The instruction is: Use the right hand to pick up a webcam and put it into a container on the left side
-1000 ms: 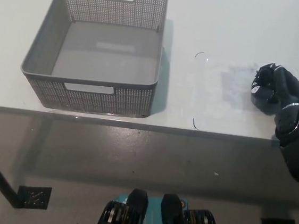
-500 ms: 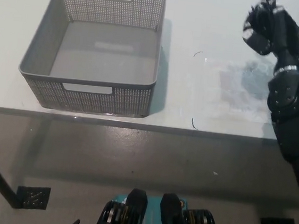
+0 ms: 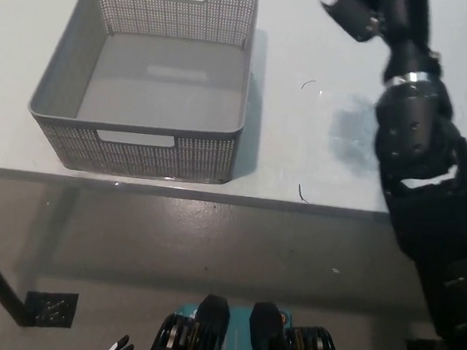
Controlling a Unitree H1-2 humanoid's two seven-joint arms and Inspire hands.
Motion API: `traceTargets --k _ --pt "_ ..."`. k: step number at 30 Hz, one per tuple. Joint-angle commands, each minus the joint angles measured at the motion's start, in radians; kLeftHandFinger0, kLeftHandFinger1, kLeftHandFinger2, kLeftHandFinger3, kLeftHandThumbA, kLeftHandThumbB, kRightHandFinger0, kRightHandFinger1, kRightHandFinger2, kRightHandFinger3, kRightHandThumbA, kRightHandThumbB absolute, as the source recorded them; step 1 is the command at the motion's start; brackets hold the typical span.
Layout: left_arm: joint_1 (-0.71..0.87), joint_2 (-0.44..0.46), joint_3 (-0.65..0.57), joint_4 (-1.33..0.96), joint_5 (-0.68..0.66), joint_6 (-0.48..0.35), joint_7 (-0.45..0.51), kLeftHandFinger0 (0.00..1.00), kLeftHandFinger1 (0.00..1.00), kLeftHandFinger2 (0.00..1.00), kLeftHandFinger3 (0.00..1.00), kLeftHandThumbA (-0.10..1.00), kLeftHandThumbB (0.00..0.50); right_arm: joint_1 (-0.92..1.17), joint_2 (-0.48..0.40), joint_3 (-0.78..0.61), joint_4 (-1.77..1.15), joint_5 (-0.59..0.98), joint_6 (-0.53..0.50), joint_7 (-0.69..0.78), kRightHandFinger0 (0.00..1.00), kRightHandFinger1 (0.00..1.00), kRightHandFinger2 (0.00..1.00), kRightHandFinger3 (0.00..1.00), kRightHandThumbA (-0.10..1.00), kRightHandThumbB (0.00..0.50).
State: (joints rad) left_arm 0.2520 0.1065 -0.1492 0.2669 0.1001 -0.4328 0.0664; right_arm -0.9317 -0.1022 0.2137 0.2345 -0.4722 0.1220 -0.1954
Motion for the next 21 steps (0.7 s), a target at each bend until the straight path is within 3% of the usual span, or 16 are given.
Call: traceTargets --k 1,5,10,14,21 --pt "-0.022 0.011 -0.003 -0.005 0.008 -0.037 0.02 1.0 1.0 1.0 1.0 1.0 0.203 -0.119 0.04 0.03 -0.042 -0.047 0.033 0.037 0.0 0.35 0.78 0.94 -0.1 0.185" --pt "-0.057 0.009 -0.004 -0.002 0.011 -0.037 0.026 1.0 1.0 1.0 1.0 1.0 0.176 -0.176 0.063 0.049 0.0 -0.053 0.017 0.041 0.0 0.32 0.73 0.92 -0.1 0.186" --pt "-0.061 0.007 -0.003 -0.009 0.011 -0.037 0.021 1.0 1.0 1.0 1.0 1.0 0.198 -0.22 0.104 0.073 0.076 -0.06 -0.024 0.018 0.0 0.29 0.71 0.88 -0.1 0.189" --pt "-0.061 0.01 -0.005 -0.011 0.011 -0.037 0.02 1.0 1.0 1.0 1.0 1.0 0.185 -0.242 0.124 0.084 0.137 -0.067 -0.022 0.013 0.0 0.29 0.71 0.88 -0.1 0.186" --pt "-0.059 0.011 -0.006 -0.01 0.0 -0.037 0.008 1.0 1.0 1.0 1.0 1.0 0.195 -0.321 0.153 0.103 0.369 -0.075 -0.052 -0.01 0.0 0.25 0.73 0.84 -0.1 0.151"
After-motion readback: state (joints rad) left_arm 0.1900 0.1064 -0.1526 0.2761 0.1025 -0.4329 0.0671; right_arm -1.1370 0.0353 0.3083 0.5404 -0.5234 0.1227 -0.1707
